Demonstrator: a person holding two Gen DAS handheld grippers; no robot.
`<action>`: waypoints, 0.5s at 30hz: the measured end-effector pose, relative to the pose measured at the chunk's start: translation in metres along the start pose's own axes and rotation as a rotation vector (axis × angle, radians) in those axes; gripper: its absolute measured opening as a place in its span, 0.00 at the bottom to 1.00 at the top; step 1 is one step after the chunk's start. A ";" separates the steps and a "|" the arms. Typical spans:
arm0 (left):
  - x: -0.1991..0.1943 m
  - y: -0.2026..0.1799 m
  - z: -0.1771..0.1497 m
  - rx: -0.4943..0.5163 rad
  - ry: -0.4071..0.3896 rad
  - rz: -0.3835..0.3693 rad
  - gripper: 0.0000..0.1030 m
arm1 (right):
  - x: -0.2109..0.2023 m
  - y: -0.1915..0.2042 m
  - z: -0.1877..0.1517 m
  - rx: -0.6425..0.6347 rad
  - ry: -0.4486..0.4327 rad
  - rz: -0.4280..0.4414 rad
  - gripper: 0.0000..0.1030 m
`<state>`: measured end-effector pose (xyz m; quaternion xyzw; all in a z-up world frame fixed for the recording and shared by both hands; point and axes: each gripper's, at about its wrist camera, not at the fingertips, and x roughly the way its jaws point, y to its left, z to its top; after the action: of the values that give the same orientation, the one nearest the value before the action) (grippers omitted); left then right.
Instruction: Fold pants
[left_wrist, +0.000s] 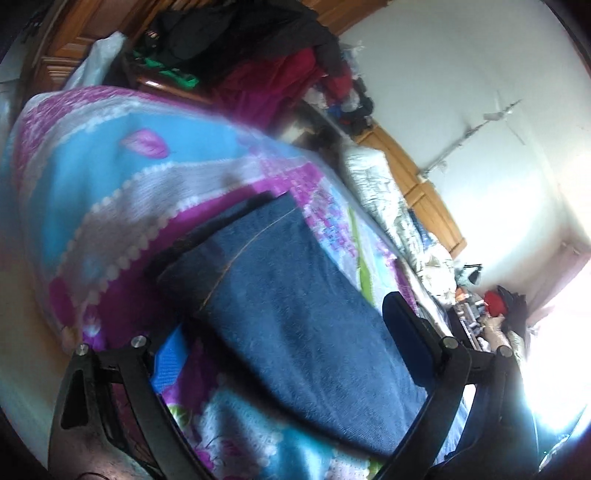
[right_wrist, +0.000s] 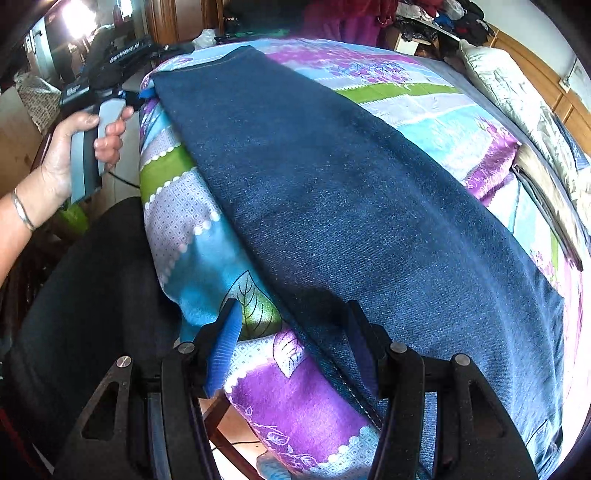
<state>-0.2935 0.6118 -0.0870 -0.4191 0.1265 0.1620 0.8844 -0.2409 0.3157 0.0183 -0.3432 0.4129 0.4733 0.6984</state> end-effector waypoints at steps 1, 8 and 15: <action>0.002 0.001 0.003 -0.008 -0.015 -0.010 0.90 | 0.001 0.001 -0.001 -0.007 0.000 -0.005 0.58; 0.016 0.002 0.011 0.005 -0.004 0.078 0.57 | 0.000 -0.002 -0.003 0.007 -0.006 -0.011 0.58; 0.017 -0.019 0.009 0.116 0.047 0.188 0.05 | -0.019 -0.030 -0.029 0.111 -0.022 -0.035 0.58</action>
<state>-0.2698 0.6111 -0.0743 -0.3574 0.1952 0.2268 0.8847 -0.2234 0.2735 0.0255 -0.3059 0.4246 0.4411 0.7291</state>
